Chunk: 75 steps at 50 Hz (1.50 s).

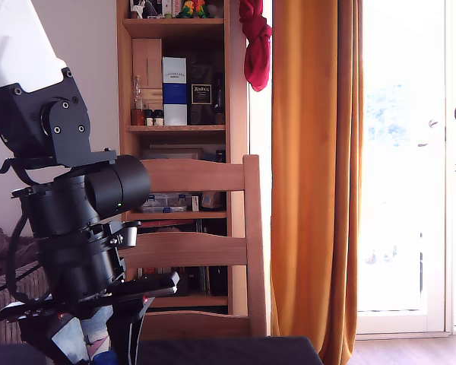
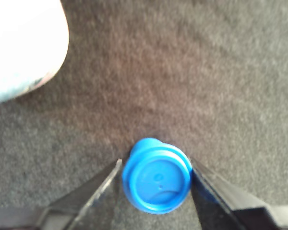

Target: Pick the blue coffee capsule and place it inside the blue coffee cup

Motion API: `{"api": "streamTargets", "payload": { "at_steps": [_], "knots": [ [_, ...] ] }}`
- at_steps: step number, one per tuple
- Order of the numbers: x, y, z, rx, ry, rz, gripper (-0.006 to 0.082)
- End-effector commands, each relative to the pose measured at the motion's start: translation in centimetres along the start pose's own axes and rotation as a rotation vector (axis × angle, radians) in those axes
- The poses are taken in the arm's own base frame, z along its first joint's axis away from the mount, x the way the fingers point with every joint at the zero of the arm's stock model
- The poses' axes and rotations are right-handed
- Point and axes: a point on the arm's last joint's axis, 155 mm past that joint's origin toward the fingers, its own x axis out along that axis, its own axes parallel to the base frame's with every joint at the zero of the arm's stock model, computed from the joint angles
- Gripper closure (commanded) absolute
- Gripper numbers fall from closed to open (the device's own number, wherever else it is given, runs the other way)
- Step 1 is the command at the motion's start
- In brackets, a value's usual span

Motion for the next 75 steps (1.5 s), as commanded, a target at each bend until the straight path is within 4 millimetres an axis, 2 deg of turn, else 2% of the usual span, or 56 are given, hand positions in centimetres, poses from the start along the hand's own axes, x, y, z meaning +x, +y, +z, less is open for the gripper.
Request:
{"api": "streamTargets", "payload": {
  "at_steps": [1, 4, 14, 27, 35, 46, 64, 75],
  "knots": [
    [0.4, -0.1, -0.2, 0.023, 0.012, 0.002, 0.0452],
    [0.4, -0.2, -0.1, 0.03, 0.005, -0.001, 0.0484],
    [-0.1, -1.3, 1.5, 0.035, -0.031, -0.034, 0.0493],
    [-2.2, -4.6, 5.3, 0.046, -0.094, -0.14, 0.0493],
    [-3.7, -5.4, 7.1, 0.067, -0.115, -0.156, 0.0493],
    [-5.5, -4.7, 8.4, 0.08, -0.095, -0.132, 0.0493],
    [-9.7, -1.0, 9.7, 0.077, -0.157, -0.011, 0.0493],
    [-10.9, 0.4, 10.1, 0.054, -0.174, 0.015, 0.0493]
  ]
}}
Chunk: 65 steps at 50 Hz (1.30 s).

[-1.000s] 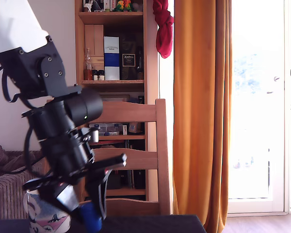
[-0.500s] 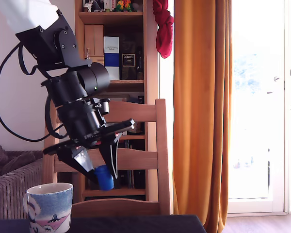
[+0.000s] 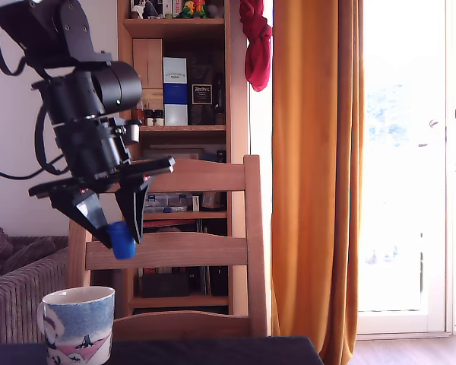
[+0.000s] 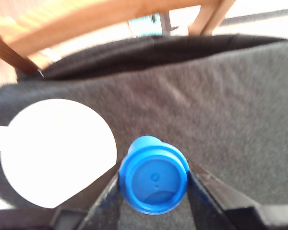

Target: Pick the blue coffee capsule and place it inside the blue coffee cup

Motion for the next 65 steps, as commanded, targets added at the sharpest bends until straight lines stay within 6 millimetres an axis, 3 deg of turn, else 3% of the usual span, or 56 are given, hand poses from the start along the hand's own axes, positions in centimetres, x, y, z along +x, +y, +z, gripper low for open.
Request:
{"api": "streamTargets", "payload": {
  "at_steps": [1, 21, 36, 39, 46, 53, 56, 58, 65],
  "knots": [
    [0.3, 0.7, -0.5, -0.002, 0.022, 0.023, 0.0493],
    [-0.1, 4.2, -1.8, -0.013, 0.084, 0.136, 0.0493],
    [-0.2, 5.6, -2.0, -0.04, 0.1, 0.151, 0.0491],
    [-0.2, 5.6, -2.0, -0.037, 0.1, 0.151, 0.0463],
    [-0.2, 5.6, -2.0, -0.024, 0.1, 0.15, 0.0281],
    [-0.2, 5.6, -2.0, -0.022, 0.101, 0.149, 0.0285],
    [-0.2, 5.6, -2.1, -0.018, 0.103, 0.15, 0.033],
    [-0.3, 5.7, -2.0, -0.015, 0.103, 0.153, 0.0411],
    [-0.3, 6.3, -1.9, 0.026, 0.102, 0.167, 0.0798]
  ]
}}
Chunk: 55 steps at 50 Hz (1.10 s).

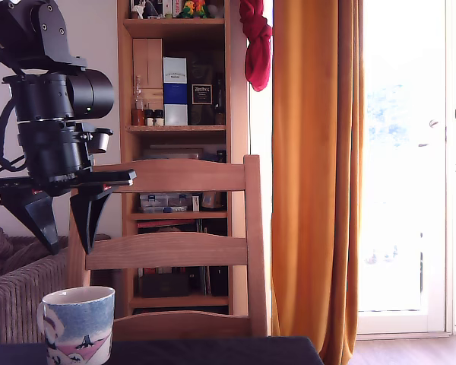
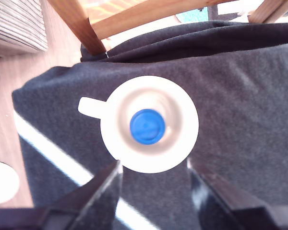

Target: Pick the blue coffee capsule and place it inside the blue coffee cup

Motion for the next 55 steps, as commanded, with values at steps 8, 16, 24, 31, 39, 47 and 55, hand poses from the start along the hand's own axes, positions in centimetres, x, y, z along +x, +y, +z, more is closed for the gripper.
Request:
{"api": "streamTargets", "payload": {
  "at_steps": [8, 16, 24, 31, 39, 47, 55],
  "knots": [
    [0.4, 1.5, 0.1, 0.04, -0.001, 0.057, 0.0781],
    [-0.9, 1.3, 1.9, 0.058, -0.083, 0.053, 0.0781],
    [-3.7, 0.9, 4.3, 0.085, -0.211, 0.033, 0.0781],
    [-6.0, 1.2, 5.6, 0.11, -0.287, 0.011, 0.0781],
    [-9.3, 0.8, 7.3, 0.13, -0.4, -0.057, 0.0781],
    [-12.3, 1.6, 7.9, 0.13, -0.47, -0.084, 0.0781],
    [-14.5, 2.2, 7.7, 0.132, -0.553, -0.094, 0.0781]
  ]
}}
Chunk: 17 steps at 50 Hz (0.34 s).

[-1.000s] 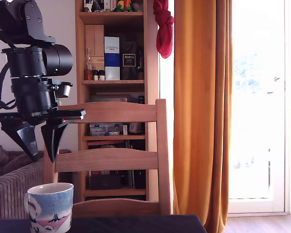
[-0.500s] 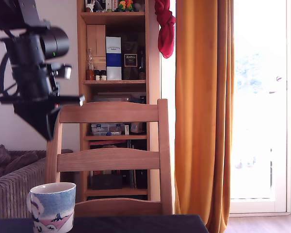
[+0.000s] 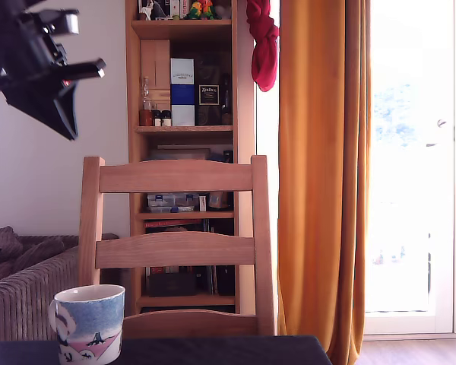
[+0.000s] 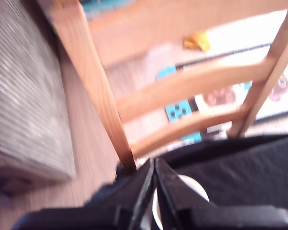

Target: Pick the blue coffee capsule and place it inside the blue coffee cup

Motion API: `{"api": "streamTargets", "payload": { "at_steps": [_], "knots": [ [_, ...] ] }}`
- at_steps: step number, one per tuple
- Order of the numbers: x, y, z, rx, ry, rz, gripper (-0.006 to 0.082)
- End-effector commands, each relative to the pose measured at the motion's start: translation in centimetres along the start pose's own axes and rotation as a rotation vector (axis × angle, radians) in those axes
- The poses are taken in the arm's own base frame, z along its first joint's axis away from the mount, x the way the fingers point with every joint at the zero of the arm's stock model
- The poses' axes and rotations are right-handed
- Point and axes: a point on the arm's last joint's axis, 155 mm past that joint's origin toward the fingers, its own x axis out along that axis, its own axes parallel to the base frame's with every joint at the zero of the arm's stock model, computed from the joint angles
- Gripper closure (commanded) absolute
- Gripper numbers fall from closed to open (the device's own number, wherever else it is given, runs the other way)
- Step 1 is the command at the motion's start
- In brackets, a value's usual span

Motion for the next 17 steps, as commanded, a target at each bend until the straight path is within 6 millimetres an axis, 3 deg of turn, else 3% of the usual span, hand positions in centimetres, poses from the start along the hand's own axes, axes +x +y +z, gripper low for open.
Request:
{"api": "streamTargets", "payload": {
  "at_steps": [1, 17],
  "knots": [
    [-0.9, -0.1, -0.7, 0.007, -0.025, -0.005, 0.0781],
    [-3.8, 1.7, -3.4, -0.009, -0.193, 0.051, 0.0781]
  ]
}}
